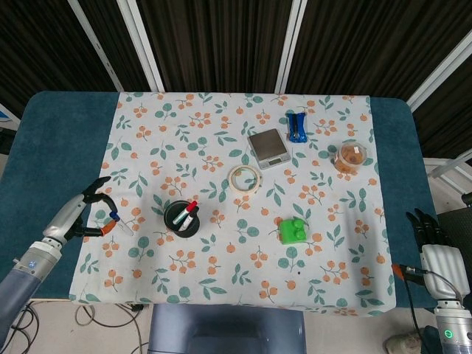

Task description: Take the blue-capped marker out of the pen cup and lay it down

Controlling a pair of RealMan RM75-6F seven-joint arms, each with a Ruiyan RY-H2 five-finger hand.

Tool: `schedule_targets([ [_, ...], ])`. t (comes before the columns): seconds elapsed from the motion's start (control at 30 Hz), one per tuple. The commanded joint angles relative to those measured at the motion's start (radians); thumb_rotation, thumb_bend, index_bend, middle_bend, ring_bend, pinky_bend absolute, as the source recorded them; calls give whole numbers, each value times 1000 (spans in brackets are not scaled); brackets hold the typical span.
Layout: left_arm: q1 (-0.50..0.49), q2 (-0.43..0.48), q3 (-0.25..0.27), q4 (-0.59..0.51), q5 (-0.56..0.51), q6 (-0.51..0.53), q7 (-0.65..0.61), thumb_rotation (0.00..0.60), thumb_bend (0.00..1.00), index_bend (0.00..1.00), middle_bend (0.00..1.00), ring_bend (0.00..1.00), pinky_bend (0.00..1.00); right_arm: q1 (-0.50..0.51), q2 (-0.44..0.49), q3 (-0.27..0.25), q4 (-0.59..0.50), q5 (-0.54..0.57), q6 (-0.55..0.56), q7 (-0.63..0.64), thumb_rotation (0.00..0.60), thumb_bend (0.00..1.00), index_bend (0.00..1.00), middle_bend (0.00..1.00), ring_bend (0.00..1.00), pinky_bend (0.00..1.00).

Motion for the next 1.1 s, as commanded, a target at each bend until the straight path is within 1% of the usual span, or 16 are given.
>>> schedule_targets([
  [0.03,-18,-49,28,62,6,-55,-21,600,402,550,30,0,0,0,0,0,1,1,-2,1,600,127,75,0,50,169],
  [0.13,-39,-82,33,81,-2,-94,-39,600,403,549,30,0,0,0,1,0,0,0,-1,2,600,127,75,0,50,169],
  [0.2,-47,-95,36,86,11,-111,-54,600,402,549,30,0,0,0,1,0,-1,1,-1,2,600,127,74,0,50,169],
  [0.3,-54,-120,43,97,26,-118,-61,600,402,549,30,0,0,0,2,1,-2,2,-1,3,600,127,74,0,50,169],
  [0.43,-61,-149,40,106,32,-117,-83,600,403,549,30,0,0,0,2,0,-2,1,-2,4,600,127,75,0,50,169],
  [0.53,-69,-164,37,117,30,-113,-77,600,403,548,30,0,0,0,2,1,-2,1,-2,5,600,128,74,0,50,169],
  [0.83,-120,-188,23,142,-39,-176,-66,600,402,505,30,0,0,0,2,1,-3,2,-3,3,600,127,74,0,50,169],
  [0.97,-145,-190,20,150,-76,-200,-35,600,401,479,30,0,0,1,3,1,-3,2,-4,3,600,127,74,0,50,169],
  [1.1,-158,-188,20,144,-111,-208,-10,600,357,424,29,0,0,2,5,0,-4,2,-7,5,600,127,75,0,50,169],
])
